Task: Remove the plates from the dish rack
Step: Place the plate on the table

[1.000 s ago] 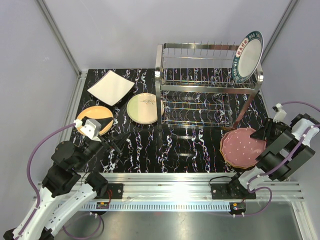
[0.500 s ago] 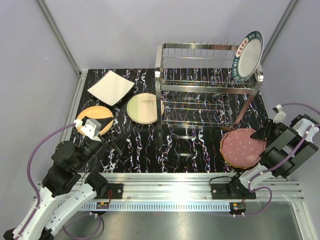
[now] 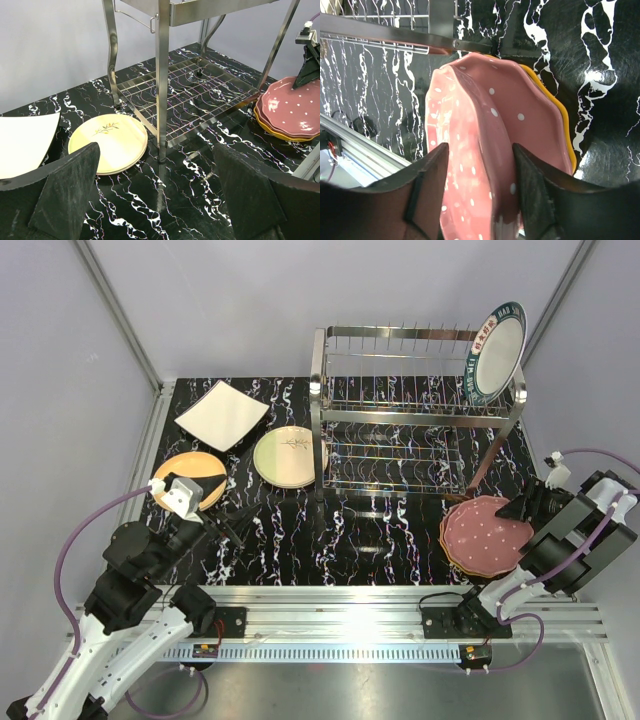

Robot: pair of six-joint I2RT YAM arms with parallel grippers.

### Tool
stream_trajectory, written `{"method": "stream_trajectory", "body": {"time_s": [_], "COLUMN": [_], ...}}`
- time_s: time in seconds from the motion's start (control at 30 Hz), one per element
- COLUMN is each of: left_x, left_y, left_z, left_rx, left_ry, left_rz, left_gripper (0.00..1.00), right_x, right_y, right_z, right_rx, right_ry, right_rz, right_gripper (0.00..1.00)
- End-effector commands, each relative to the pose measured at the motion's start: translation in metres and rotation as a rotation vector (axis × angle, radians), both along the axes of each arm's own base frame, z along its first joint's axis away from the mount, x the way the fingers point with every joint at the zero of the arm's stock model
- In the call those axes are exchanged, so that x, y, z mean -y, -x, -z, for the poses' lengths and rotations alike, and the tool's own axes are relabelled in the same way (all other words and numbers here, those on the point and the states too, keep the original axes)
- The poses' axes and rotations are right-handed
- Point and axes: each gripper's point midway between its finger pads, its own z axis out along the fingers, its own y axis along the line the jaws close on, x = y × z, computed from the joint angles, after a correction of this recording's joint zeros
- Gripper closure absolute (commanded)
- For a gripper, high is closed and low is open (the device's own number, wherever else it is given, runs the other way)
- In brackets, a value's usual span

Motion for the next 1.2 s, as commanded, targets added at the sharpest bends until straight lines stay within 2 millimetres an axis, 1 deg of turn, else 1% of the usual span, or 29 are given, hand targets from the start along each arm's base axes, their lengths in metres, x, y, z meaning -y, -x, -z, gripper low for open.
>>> {"method": "stream_trajectory", "body": {"time_s": [0.0, 0.23, 0.5, 0.57, 0.7, 1.0, 1.17], "left_x": [0.002, 0.002, 0.003, 0.003, 0.003, 0.004, 0.004], "left_y": [0.001, 0.003, 0.005, 0.005, 0.005, 0.005, 0.004], "left_z": [-0.015, -0.015, -0.013, -0.011, -0.010, -0.010, -0.011], "left_rx": [0.049, 0.044, 0.038, 0.036, 0.035, 0.036, 0.041], "left_ry": [0.026, 0.037, 0.049, 0.047, 0.048, 0.047, 0.041], "left_rz": [0.013, 0.019, 0.031, 0.028, 0.030, 0.033, 0.030], "left_gripper": [0.01, 0.01, 0.01, 0.01, 0.01, 0.01, 0.01], "right_x": [-0.005, 0.004, 0.015, 0.018, 0.024, 0.033, 0.035], "right_y": [0.002, 0.003, 0.002, 0.002, 0.003, 0.003, 0.001], "right_z": [-0.010, -0.010, -0.010, -0.008, -0.007, -0.014, -0.026], "right_rx": [0.010, 0.019, 0.031, 0.031, 0.039, 0.074, 0.110], "right_ry": [-0.010, 0.079, 0.152, 0.179, 0.236, 0.345, 0.388], "right_rz": [0.005, 0.005, -0.001, 0.002, 0.003, -0.016, -0.030], "right_gripper": [0.38, 0.19, 0.13, 0.01, 0.00, 0.00, 0.00]}}
